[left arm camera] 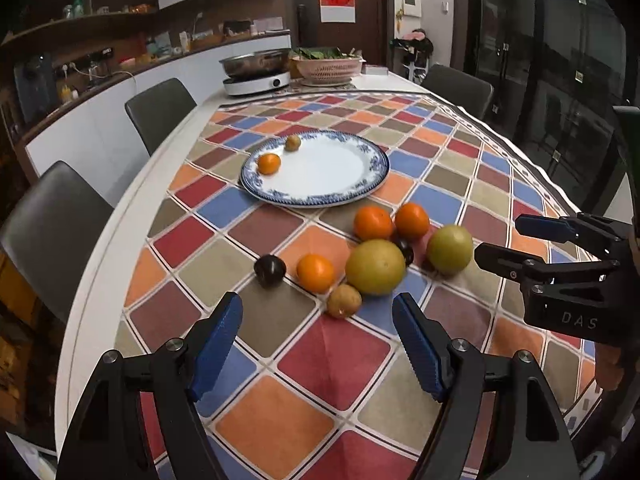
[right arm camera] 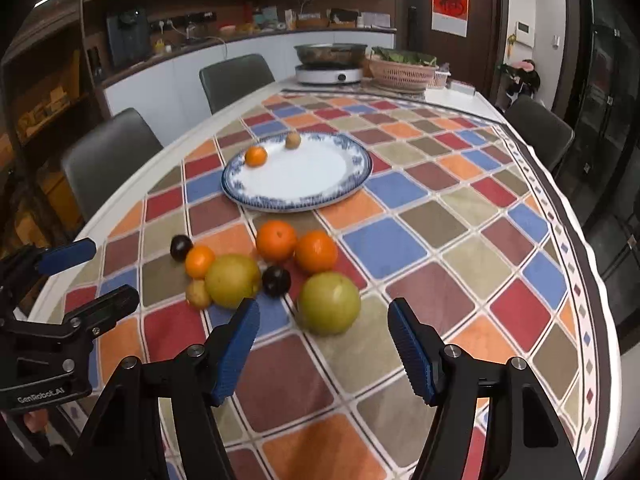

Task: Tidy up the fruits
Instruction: 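Reach the left gripper to a brown kiwi while the right gripper reaches a green pomelo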

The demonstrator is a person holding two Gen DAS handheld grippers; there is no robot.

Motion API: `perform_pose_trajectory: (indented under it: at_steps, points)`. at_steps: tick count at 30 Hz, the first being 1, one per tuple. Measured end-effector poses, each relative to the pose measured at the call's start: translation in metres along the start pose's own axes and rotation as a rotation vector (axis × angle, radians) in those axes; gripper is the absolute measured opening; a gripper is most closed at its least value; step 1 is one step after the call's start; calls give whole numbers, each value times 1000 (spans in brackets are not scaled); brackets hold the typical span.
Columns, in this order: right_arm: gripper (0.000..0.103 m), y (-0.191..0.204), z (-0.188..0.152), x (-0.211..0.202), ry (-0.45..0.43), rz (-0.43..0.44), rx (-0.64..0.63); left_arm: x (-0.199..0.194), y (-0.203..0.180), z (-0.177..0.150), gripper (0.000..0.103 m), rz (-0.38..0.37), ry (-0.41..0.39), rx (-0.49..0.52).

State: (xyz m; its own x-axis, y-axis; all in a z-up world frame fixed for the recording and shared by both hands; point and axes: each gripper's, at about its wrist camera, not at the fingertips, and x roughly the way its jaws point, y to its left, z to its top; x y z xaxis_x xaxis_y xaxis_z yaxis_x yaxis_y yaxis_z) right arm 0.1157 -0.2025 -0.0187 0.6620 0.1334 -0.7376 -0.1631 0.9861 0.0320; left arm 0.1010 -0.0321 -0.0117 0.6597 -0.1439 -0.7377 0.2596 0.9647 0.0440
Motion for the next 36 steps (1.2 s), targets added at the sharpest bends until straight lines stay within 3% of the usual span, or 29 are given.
perform_pose_trajectory:
  at_steps: [16, 32, 34, 36]
  points:
    - [67, 0, -16, 31, 71, -41, -19, 50, 1, -12, 76, -68, 43, 43]
    - [66, -4, -7, 53, 94, -26, -15, 77, -3, -7, 47, -113, 98, 34]
    - [59, -5, -6, 57, 105, -13, -9, 78, -3, -7, 41, -118, 101, 34]
    - [59, -5, -5, 60, 110, -5, -6, 80, -3, -6, 40, -122, 104, 30]
